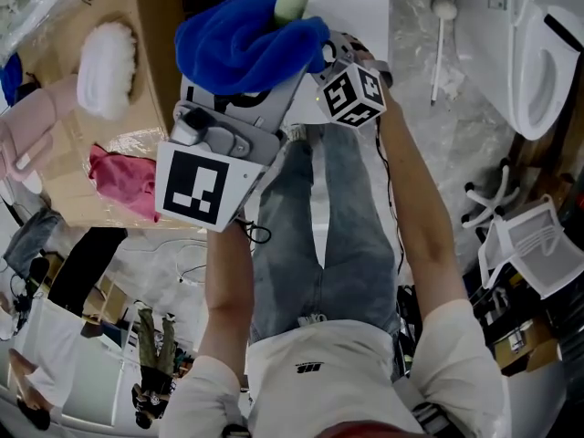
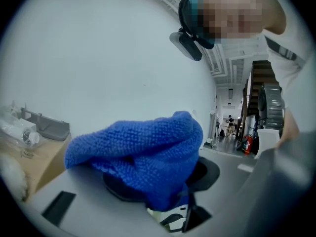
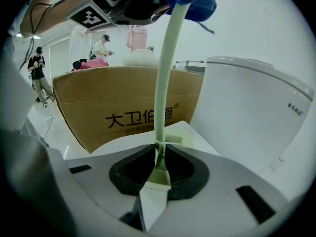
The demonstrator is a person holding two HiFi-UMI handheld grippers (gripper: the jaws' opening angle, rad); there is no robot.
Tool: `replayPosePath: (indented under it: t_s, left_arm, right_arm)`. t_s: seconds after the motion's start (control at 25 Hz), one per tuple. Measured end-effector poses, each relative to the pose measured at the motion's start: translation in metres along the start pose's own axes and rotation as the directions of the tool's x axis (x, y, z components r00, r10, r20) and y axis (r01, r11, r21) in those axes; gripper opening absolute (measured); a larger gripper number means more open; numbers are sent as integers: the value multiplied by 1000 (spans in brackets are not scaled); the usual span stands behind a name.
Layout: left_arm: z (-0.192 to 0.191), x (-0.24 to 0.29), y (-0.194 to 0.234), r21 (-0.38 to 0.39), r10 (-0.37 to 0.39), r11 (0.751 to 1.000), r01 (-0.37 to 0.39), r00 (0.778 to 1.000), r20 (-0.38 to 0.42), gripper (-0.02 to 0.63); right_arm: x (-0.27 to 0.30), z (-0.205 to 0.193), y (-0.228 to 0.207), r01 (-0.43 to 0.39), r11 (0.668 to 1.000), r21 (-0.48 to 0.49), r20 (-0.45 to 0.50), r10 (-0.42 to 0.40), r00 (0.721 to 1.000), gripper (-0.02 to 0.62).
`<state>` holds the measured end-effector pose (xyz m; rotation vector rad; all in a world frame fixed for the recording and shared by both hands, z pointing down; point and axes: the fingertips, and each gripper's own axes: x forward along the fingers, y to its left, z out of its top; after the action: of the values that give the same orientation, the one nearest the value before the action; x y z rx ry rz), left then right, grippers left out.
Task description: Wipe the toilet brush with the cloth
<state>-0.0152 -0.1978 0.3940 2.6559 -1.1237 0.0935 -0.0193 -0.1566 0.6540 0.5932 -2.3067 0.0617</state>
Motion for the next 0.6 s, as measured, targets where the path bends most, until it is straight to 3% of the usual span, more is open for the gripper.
replayPosePath:
  t_s: [0.24, 0.6]
  left_arm:
    - [7, -17, -1, 18, 13, 1000, -13, 1000, 12, 187]
    - [21, -44, -4, 6, 45, 999, -45, 998, 46, 184]
  right_arm:
    - [-11, 7, 1, -10, 997, 72, 4, 9, 1000, 63]
    - [-73, 44, 2, 49, 981, 190, 111, -71, 991, 61]
